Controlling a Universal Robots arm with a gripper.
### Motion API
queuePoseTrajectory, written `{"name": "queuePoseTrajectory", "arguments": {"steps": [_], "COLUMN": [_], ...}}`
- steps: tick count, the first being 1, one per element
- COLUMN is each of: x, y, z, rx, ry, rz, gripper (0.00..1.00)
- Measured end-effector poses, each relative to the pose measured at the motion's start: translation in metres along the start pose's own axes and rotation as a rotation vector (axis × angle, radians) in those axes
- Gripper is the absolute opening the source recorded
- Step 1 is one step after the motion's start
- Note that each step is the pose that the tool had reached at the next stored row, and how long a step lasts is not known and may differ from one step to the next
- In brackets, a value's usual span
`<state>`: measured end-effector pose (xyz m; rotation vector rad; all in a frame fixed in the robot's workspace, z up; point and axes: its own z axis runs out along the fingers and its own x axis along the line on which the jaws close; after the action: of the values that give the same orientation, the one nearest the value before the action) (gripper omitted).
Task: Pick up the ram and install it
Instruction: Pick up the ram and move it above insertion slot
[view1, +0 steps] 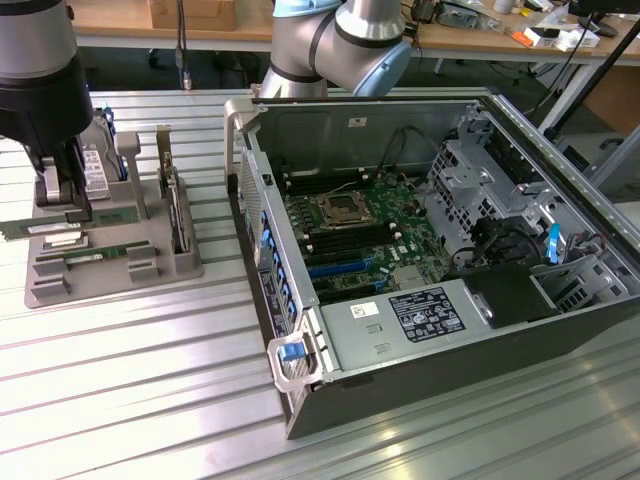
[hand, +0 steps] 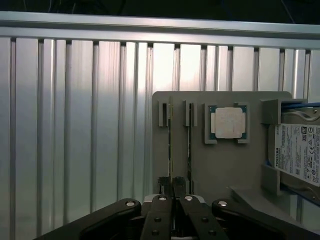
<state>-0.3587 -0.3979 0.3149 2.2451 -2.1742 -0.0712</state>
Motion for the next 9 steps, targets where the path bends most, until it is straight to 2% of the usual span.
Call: {"name": "queuePoseTrajectory", "arguments": {"steps": [9], "x": [0.000], "y": [0.0008], "z": [-0.0186], "rx": [0.0001], "ry": [-0.0001], "rz": [0.000], "gripper": [0.12]}}
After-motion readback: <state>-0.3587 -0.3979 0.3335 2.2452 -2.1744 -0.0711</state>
